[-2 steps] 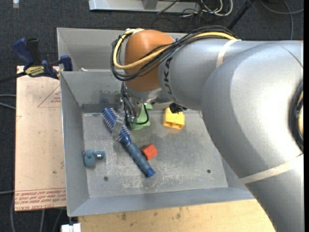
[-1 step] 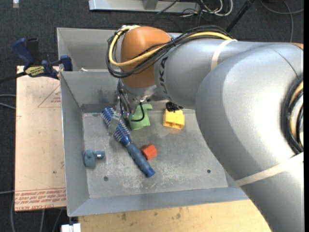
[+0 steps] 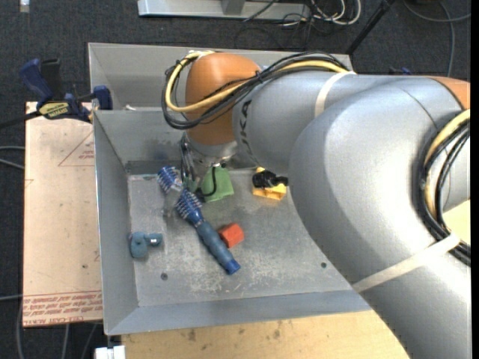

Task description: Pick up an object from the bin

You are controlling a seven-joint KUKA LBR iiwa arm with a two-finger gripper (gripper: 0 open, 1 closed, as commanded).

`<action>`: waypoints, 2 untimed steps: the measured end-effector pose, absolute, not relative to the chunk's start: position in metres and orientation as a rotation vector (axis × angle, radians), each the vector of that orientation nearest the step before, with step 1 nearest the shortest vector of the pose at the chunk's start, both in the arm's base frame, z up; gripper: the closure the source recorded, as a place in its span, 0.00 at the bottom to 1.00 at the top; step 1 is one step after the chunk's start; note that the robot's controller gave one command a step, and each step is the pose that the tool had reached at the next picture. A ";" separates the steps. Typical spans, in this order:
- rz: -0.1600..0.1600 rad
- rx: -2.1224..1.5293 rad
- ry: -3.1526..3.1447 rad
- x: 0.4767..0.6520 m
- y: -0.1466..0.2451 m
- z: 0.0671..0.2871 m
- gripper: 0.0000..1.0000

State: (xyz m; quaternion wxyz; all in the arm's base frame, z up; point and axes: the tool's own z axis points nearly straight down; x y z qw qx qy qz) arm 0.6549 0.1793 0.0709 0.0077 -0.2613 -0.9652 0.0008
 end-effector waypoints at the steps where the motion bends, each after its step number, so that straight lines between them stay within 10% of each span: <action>1: 0.005 -0.814 -3.013 0.654 0.180 0.071 0.00; 2: 0.002 -0.814 -3.018 0.655 0.180 0.071 1.00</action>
Offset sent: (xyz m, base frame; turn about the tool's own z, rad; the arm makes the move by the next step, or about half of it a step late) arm 0.0000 0.0000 0.0000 0.0000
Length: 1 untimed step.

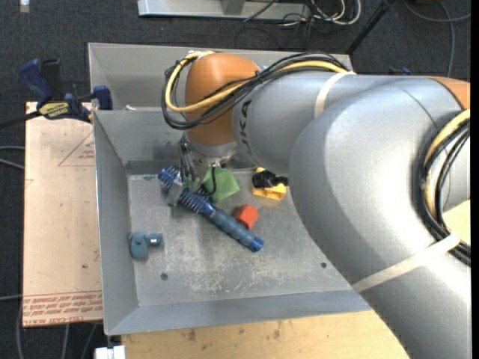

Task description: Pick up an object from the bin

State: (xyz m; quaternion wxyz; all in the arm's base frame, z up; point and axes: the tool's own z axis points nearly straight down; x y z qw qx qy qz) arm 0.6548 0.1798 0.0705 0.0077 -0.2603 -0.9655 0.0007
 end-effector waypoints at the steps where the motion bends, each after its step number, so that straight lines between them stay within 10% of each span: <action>1: -0.008 -0.815 -3.040 0.656 0.181 0.134 1.00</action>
Offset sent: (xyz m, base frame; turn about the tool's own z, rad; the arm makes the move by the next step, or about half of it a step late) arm -0.0001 0.0000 0.0602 0.0000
